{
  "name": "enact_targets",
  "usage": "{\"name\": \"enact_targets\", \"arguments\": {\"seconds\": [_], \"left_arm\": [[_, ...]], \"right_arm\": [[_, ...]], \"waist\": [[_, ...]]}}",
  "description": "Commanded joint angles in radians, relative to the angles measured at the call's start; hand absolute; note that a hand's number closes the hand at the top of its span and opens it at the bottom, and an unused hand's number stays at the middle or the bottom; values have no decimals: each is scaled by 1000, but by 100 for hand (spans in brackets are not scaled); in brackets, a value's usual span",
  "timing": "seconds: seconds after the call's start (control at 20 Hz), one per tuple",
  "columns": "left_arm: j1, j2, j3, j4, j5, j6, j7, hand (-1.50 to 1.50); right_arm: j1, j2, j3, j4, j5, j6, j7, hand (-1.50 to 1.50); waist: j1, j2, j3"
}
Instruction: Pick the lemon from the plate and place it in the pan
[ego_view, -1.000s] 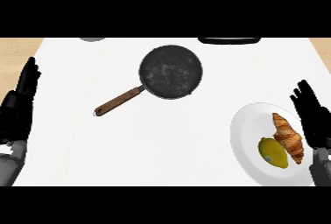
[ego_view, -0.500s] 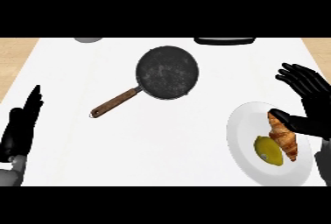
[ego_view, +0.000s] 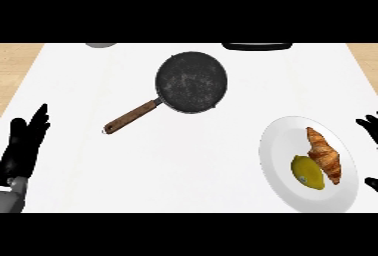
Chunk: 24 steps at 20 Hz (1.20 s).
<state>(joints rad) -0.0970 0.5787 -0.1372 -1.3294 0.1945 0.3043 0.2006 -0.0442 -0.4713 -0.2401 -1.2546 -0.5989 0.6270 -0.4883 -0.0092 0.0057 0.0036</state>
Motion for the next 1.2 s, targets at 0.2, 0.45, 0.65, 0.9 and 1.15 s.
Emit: {"name": "enact_targets", "arguments": {"seconds": [0.2,0.45,0.65,0.9,1.15], "left_arm": [[2,-20,23,44,5,-28,-30,0],[-20,-16,14,40,-16,-20,4,0],[-15,-52,7,85,-28,-28,-43,0],[-23,-17,44,25,-10,-48,10,0],[-39,-57,45,88,-50,-55,-19,0]], "right_arm": [[-17,-248,-52,4,219,90,-83,-150],[2,-396,3,-122,439,48,-83,-150],[-5,-446,63,-226,542,3,-5,-150],[53,-459,135,-347,725,-59,11,-150],[32,-395,239,-379,876,-94,66,-150]], "waist": [[13,-4,-4],[8,-5,-3],[5,-5,-5],[4,-8,-4],[8,-5,-4]]}}
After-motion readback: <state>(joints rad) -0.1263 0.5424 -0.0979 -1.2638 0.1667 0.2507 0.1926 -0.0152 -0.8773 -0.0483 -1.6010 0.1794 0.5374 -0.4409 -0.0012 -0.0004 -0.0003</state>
